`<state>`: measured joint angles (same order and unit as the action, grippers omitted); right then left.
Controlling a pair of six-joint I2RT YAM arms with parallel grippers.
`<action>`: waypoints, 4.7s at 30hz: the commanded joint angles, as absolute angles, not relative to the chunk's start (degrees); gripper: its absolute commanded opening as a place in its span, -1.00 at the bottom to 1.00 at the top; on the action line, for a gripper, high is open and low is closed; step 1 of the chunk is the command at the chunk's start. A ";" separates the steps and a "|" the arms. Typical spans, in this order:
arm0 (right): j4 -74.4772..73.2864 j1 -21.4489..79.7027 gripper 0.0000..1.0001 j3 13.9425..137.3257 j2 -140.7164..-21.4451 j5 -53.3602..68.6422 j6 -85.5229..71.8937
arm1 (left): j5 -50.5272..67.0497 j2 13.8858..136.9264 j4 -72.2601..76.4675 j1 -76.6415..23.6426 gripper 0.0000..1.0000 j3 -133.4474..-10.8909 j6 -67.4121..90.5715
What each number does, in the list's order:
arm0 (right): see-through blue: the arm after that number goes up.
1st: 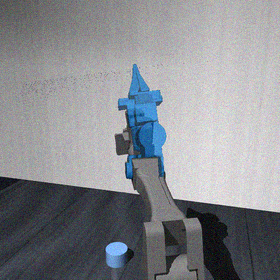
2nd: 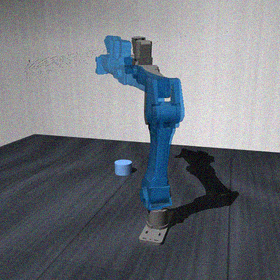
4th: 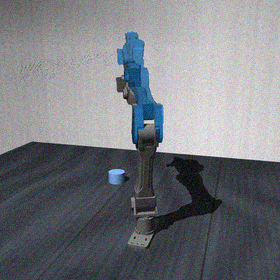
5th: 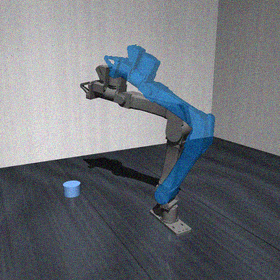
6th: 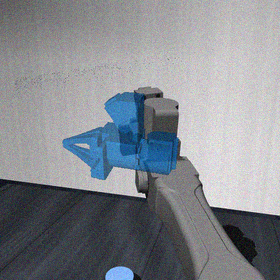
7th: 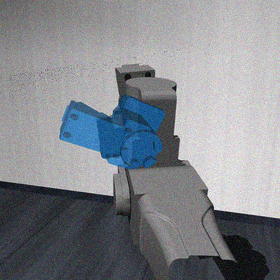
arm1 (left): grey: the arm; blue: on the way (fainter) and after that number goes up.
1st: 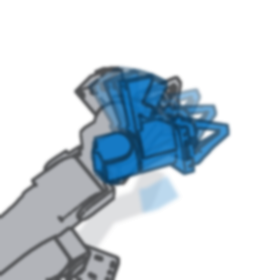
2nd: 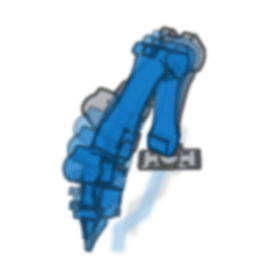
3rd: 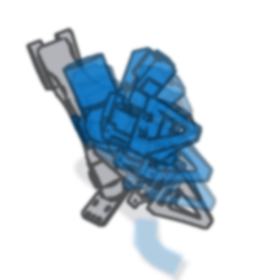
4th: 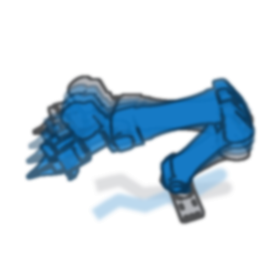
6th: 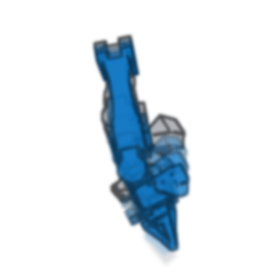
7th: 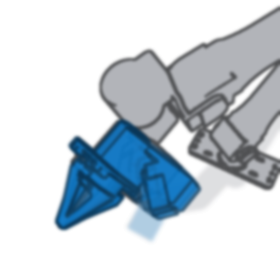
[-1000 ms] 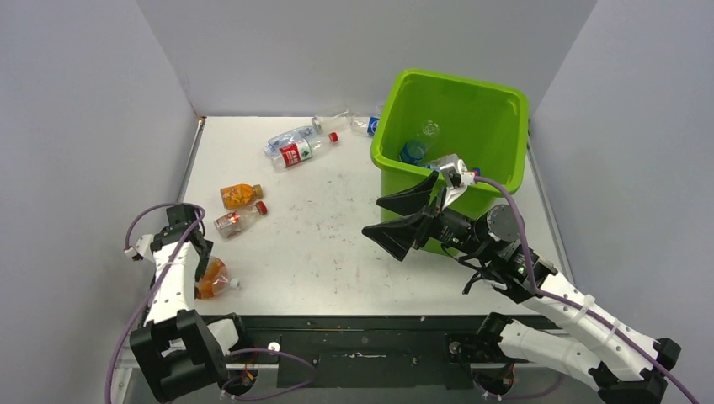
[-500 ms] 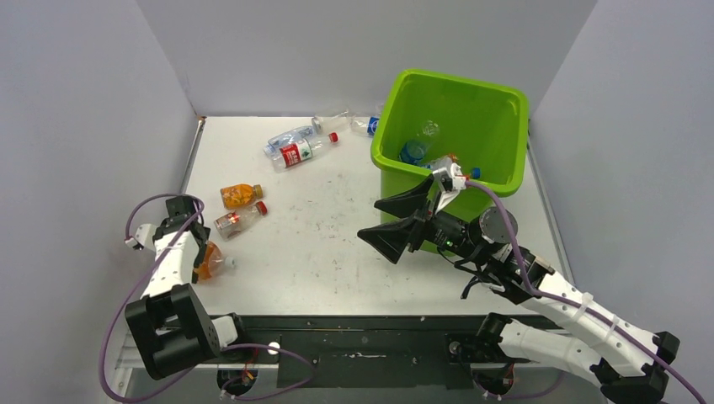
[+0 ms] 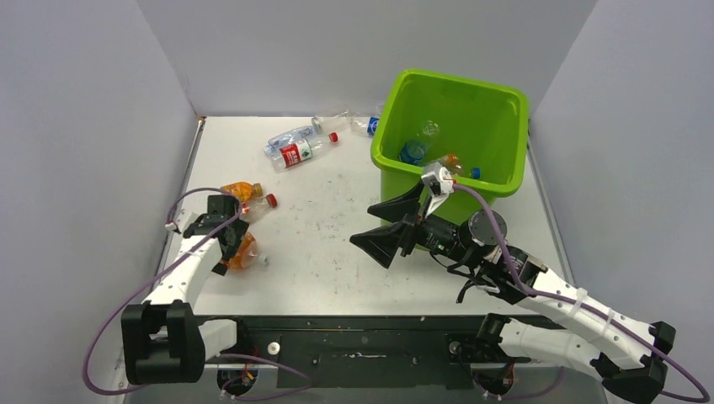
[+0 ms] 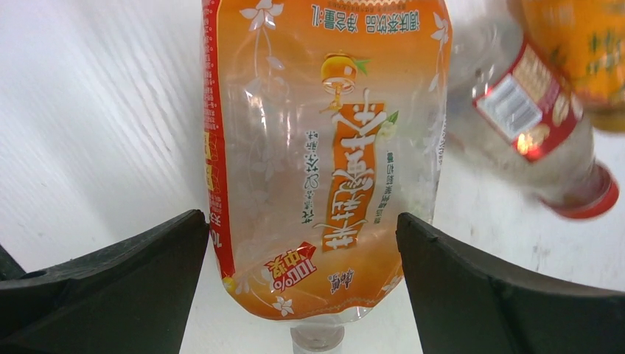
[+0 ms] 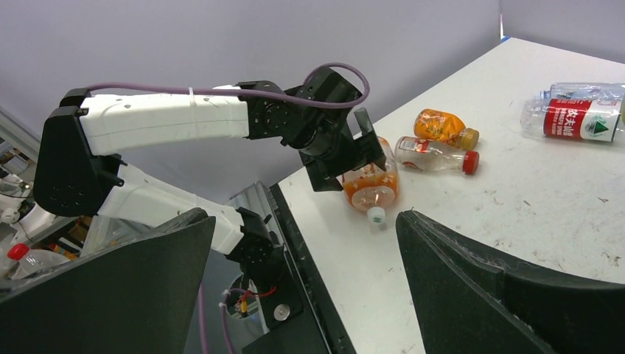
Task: Put the plastic bottles in the bin
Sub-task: Move the plastic bottle to the corner of the board, then pick up the plastic bottle at the center of the board, then place the plastic bottle in the trash bin.
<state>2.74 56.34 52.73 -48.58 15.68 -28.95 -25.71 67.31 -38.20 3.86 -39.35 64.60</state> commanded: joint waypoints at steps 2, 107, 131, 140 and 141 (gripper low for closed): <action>3.53 57.88 0.99 55.00 -47.35 12.83 -27.60 | -24.86 66.15 -44.06 -7.20 0.96 -39.14 69.50; -2.97 61.49 0.79 74.10 -57.85 0.58 -20.14 | 5.21 27.66 17.72 -57.72 -1.00 -31.70 -17.03; -14.97 61.51 -0.26 85.49 -61.43 7.55 -20.33 | -4.86 24.88 21.91 -58.71 0.93 -30.86 -12.48; -19.57 61.52 -0.28 103.62 -63.70 -17.13 -7.42 | -23.50 24.61 28.80 -58.96 0.92 -28.70 -15.59; -19.73 61.46 -0.29 105.25 -64.48 -21.16 -5.41 | -25.39 24.63 29.20 -58.94 0.92 -28.67 -16.23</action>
